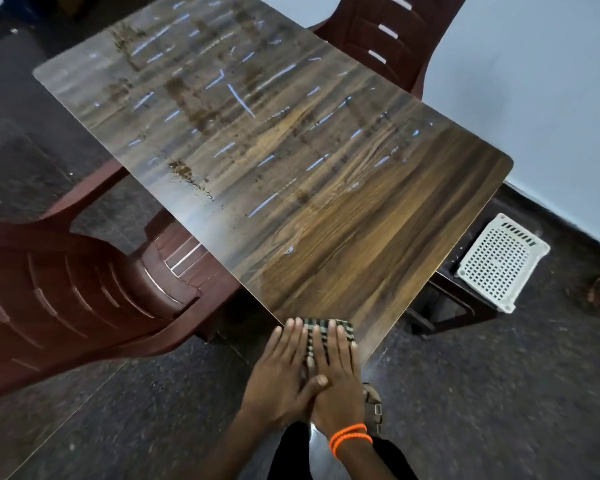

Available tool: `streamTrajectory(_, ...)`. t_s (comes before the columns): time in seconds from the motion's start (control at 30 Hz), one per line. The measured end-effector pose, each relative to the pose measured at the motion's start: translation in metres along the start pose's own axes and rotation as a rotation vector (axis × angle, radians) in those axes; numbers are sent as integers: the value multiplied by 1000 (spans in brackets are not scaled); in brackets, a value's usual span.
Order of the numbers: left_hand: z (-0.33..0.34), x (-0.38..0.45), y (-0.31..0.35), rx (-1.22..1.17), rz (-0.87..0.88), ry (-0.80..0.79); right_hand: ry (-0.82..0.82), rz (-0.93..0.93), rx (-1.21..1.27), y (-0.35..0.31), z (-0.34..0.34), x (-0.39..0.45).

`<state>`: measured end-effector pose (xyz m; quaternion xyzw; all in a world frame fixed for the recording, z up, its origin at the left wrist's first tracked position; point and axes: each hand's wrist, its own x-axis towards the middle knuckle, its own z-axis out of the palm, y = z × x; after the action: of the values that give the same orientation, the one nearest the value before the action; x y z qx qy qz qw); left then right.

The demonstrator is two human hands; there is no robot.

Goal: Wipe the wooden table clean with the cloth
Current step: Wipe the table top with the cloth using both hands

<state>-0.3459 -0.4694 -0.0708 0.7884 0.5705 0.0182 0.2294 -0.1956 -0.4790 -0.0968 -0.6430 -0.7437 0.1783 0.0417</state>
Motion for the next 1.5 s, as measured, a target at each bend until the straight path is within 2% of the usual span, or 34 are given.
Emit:
streamTrajectory(0.23,15,29,56,-34,12,-53,66,81,-44,53,-21,-7)
streamTrajectory(0.47,-11,105,36,31,23,-25,150,160,-28,58,-28,71)
streamTrajectory(0.63,-38,139,-18,92,-33,34,151,88,-10,24,-25,141)
streamTrajectory(0.8,-70,141,-82,139,-152,29,96,-5,-17,-37,-15,197)
streamTrajectory(1.03,-63,72,-122,66,-220,96,52,-139,-32,-92,14,164)
streamTrajectory(1.17,-40,44,-94,18,-222,66,46,-174,-38,-70,12,121)
streamTrajectory(1.27,-34,53,-64,-18,-196,44,67,-143,-56,-41,1,108)
streamTrajectory(1.5,-55,143,-47,-8,-188,80,109,-55,-80,3,-22,179)
